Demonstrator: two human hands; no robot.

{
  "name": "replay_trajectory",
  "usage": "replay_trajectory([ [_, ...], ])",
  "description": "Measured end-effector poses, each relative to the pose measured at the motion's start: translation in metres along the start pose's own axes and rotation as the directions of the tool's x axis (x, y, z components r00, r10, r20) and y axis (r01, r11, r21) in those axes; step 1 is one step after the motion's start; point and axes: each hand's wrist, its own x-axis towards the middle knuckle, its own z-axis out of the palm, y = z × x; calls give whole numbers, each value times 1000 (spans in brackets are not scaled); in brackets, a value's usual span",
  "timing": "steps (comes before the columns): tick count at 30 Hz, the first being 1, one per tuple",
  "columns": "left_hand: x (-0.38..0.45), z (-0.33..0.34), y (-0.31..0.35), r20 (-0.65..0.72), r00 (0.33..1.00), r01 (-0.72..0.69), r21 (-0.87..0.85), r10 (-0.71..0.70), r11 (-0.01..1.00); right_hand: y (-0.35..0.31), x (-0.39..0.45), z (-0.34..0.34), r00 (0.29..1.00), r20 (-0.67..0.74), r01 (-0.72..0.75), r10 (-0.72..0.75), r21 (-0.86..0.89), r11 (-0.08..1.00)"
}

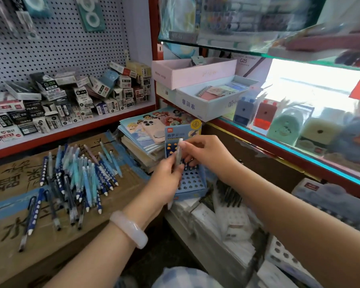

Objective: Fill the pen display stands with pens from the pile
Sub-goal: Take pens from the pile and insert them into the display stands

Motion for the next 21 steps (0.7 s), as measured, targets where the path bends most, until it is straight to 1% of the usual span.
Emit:
replay_trajectory([
  [3,-5,25,23,32,996,-83,16,82,996,-9,-22,-28,997,-72,-13,17,52,999],
  [5,-9,41,34,81,990,-118,-2,118,993,-11,-39,-49,994,-107,-22,27,45,999],
  [6,-12,50,38,110,986,-127,-11,128,992,-11,-48,-60,991,-130,-24,29,35,999],
  [8,-16,68,44,165,981,-102,-9,102,995,-8,-66,-85,981,-190,-36,40,22,999],
  [10,-22,86,48,216,975,-59,2,57,998,-3,-87,-112,962,-270,-53,39,-46,998],
  [12,-28,104,48,260,965,-43,27,34,999,6,-109,-138,941,-337,-98,25,-199,975],
  [14,-33,121,47,307,951,-55,63,33,996,20,-132,-159,920,-390,-155,25,-305,940],
  [17,-42,142,42,370,928,-122,163,54,979,43,-162,-180,883,-469,-223,30,-360,906],
  [19,-48,151,39,406,911,-181,255,64,950,56,-179,-185,859,-511,-251,38,-356,900],
  [21,-54,157,35,437,896,-233,313,78,921,66,-194,-184,838,-546,-293,24,-411,863],
])
